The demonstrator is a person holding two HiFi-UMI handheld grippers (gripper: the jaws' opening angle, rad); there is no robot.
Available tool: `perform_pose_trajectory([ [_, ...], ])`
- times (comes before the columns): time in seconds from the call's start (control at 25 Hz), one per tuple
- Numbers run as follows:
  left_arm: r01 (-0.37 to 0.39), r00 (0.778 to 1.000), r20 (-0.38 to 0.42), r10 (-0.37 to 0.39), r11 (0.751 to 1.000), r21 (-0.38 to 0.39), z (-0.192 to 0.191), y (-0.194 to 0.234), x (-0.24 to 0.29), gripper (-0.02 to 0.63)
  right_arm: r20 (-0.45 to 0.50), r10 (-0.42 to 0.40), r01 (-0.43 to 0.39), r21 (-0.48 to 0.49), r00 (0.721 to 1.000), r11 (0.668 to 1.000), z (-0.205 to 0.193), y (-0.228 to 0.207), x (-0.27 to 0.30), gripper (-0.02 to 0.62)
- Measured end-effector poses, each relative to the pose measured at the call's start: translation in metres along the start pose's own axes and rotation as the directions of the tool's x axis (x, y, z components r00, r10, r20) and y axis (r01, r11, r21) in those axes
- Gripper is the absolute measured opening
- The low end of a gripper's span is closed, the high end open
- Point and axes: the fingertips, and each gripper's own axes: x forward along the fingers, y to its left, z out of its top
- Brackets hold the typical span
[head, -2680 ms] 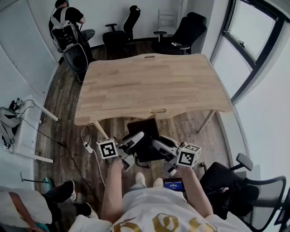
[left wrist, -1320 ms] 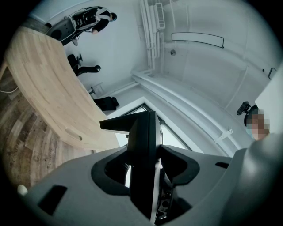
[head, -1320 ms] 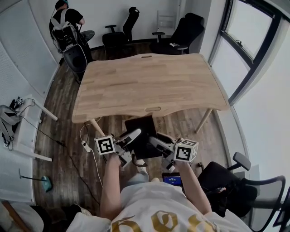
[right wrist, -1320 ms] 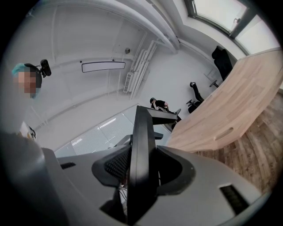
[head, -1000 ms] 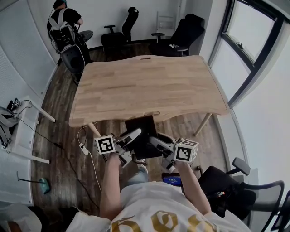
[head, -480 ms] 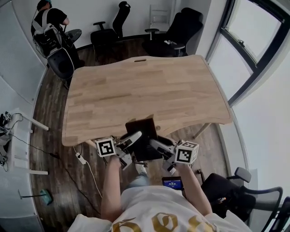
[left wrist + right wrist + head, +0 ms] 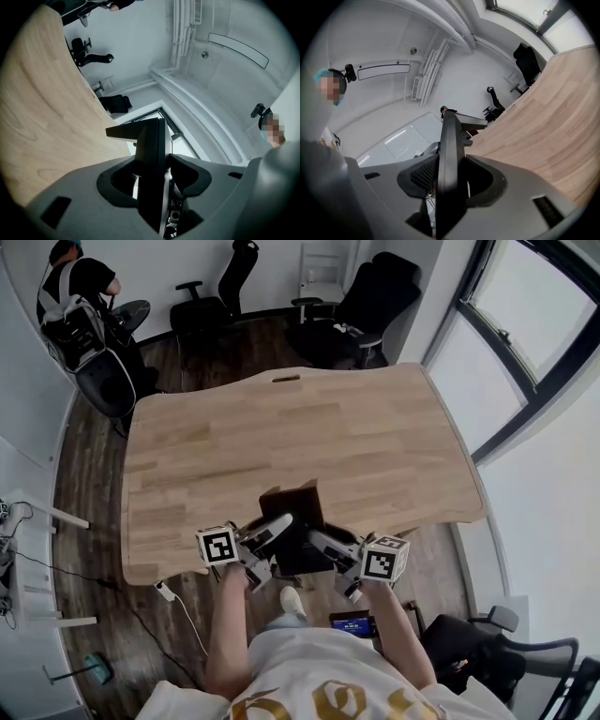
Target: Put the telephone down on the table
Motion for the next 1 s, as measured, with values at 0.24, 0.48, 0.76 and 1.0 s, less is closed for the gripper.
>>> perform_pose_trajectory([
  [0.24, 0.014, 0.999, -0.038, -0.014, 1.000, 0.000, 0.030, 0.020, 0.010, 0.199, 0.017, -0.022, 0.022, 0.014, 1.000, 1.000, 0.017, -0.019, 0.026, 0.170],
  [0.48, 0.016, 0.998, -0.057, -0.016, 1.000, -0.010, 0.039, 0.032, 0.016, 0.199, 0.039, -0.039, 0.038, 0.024, 0.998, 0.999, 0.023, -0.028, 0.034, 0.170],
  [0.76, 0.034, 0.997, -0.069, -0.035, 0.999, -0.017, 0.051, 0.038, 0.027, 0.199, 0.050, -0.045, 0.044, 0.020, 0.998, 0.999, 0.036, -0.038, 0.041, 0.170],
  [1.0, 0.024, 0.998, -0.060, -0.025, 1.000, -0.012, 0.069, 0.048, 0.031, 0.199, 0.043, -0.024, 0.023, 0.013, 0.999, 1.000, 0.049, -0.047, 0.056, 0.170],
])
